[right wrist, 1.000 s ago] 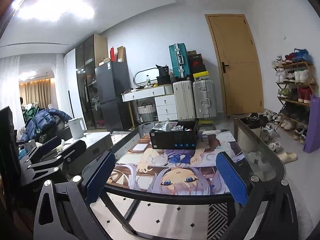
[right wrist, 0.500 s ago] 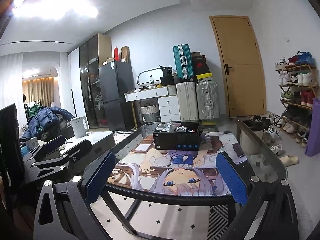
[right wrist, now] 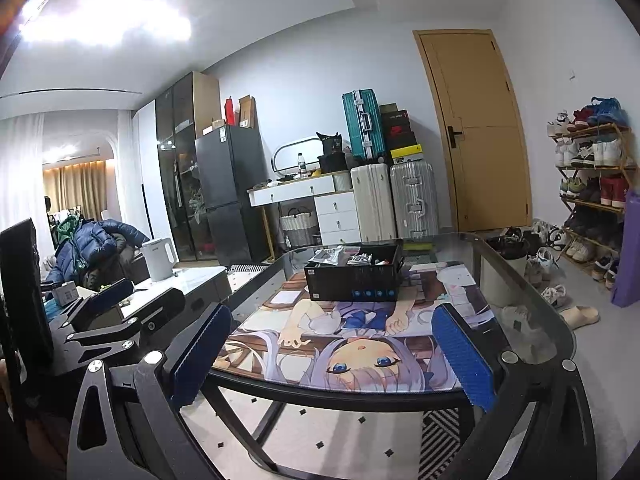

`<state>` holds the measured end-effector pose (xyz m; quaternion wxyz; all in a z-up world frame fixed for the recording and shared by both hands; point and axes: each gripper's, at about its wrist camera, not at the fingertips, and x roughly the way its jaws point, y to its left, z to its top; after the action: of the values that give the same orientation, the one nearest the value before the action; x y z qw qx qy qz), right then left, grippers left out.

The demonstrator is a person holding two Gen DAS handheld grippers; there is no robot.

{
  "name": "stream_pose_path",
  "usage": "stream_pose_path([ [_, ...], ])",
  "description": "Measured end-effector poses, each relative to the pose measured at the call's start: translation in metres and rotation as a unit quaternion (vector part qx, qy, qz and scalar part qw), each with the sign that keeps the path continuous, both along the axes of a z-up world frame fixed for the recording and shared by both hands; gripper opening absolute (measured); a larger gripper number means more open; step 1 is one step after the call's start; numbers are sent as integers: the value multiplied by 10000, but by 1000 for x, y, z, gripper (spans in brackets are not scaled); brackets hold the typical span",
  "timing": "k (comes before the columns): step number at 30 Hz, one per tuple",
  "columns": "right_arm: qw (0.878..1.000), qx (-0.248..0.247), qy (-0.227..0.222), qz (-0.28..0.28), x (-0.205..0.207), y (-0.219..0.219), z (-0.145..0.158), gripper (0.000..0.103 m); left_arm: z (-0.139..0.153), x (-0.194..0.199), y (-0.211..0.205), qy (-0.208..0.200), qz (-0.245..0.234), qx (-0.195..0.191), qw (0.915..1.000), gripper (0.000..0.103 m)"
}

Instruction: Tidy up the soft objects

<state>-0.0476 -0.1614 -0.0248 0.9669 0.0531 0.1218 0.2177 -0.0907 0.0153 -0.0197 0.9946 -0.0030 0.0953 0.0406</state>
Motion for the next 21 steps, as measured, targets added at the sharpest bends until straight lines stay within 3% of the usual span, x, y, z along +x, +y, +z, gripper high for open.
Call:
stream_pose_path([
  [21,10000,-50,69,46,-1,3,-3,102,2,3,7,98,-22,-91,9999,103],
])
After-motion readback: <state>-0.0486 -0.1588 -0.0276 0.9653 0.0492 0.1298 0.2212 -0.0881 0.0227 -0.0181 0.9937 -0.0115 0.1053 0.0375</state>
